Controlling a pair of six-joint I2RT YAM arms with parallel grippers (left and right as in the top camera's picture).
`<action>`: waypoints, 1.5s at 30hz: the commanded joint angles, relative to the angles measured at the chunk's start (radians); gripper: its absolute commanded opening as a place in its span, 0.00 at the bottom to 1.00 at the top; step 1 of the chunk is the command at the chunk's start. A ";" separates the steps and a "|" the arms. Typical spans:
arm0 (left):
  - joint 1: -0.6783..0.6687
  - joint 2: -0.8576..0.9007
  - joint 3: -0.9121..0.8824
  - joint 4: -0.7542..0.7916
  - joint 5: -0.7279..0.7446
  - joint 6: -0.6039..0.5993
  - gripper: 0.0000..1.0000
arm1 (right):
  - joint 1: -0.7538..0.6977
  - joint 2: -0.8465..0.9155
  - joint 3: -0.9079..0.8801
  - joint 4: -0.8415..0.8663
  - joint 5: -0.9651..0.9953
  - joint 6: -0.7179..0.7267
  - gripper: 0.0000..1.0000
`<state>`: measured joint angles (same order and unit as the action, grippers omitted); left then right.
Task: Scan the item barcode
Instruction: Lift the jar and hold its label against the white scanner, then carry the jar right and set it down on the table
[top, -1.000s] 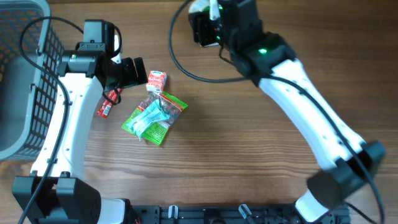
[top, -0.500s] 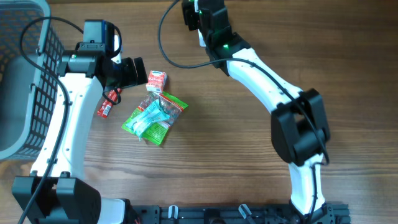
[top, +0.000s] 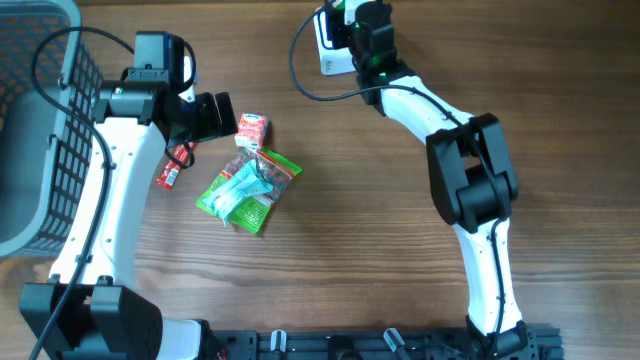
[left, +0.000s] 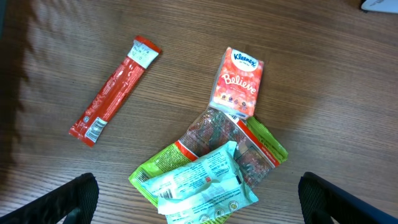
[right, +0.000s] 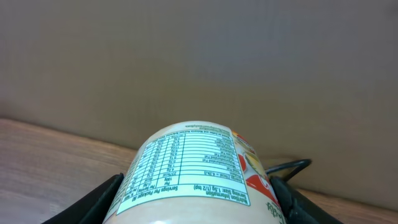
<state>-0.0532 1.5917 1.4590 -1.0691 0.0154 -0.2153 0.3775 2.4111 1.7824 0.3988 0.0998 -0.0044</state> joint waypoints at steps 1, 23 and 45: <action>-0.001 0.001 0.000 0.002 -0.006 -0.003 1.00 | 0.004 0.019 0.005 0.033 -0.080 0.015 0.19; -0.001 0.001 0.000 0.002 -0.006 -0.002 1.00 | 0.003 -0.383 0.005 -0.233 -0.110 0.032 0.11; -0.001 0.001 0.000 0.002 -0.006 -0.002 1.00 | 0.003 -0.816 0.005 -1.363 -0.105 0.032 0.10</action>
<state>-0.0532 1.5917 1.4590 -1.0695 0.0154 -0.2153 0.3779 1.6157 1.7782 -0.8894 -0.0006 0.0216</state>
